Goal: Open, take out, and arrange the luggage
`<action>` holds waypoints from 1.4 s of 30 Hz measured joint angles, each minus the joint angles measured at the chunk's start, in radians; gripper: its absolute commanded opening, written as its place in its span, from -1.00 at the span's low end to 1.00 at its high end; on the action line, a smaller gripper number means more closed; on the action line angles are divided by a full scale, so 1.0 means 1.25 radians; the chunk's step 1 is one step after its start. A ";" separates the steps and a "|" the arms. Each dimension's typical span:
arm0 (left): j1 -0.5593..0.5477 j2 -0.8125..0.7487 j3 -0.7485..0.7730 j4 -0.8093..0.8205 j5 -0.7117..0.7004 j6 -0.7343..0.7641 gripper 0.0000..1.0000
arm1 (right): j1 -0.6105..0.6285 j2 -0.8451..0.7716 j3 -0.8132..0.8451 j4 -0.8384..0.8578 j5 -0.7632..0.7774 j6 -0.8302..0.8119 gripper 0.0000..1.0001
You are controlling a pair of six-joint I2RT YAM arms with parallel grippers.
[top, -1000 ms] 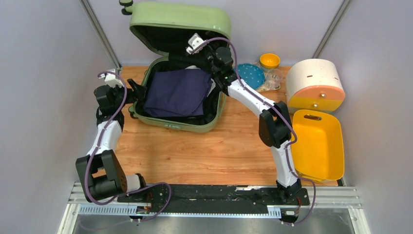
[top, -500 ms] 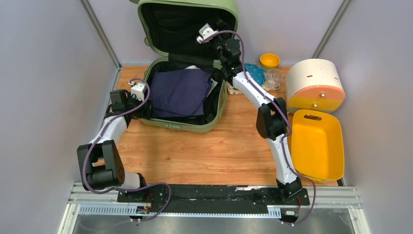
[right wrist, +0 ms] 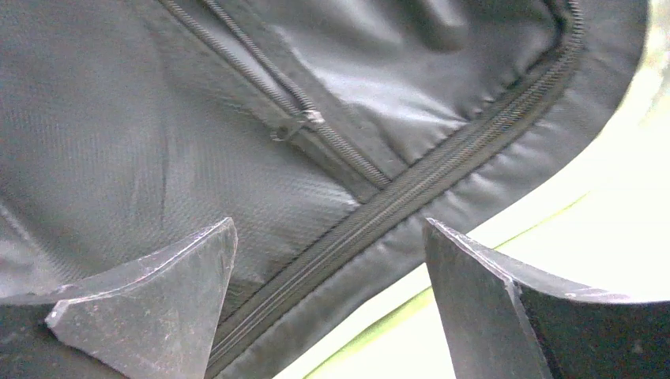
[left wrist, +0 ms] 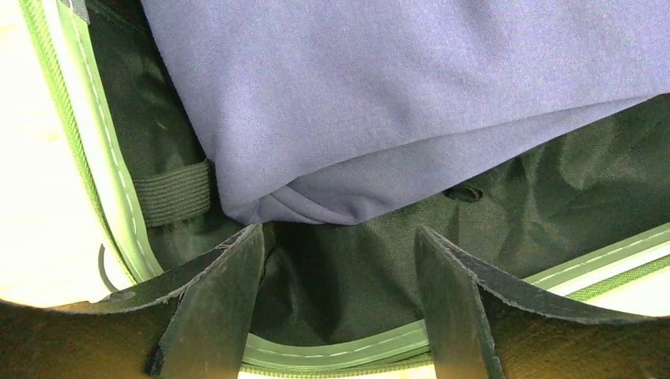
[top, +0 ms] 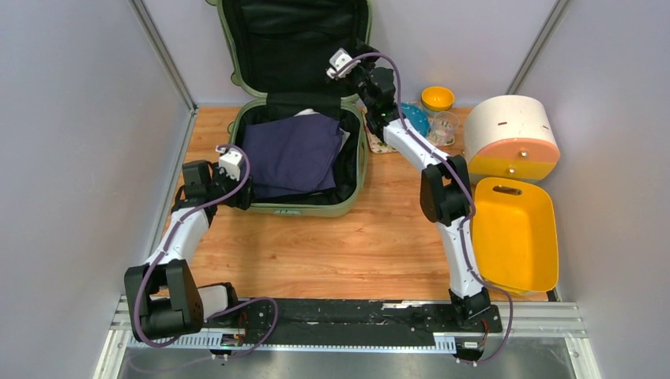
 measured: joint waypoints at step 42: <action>0.003 -0.081 0.083 -0.216 0.010 -0.024 0.75 | -0.069 -0.827 -0.584 -0.817 -0.016 0.357 0.76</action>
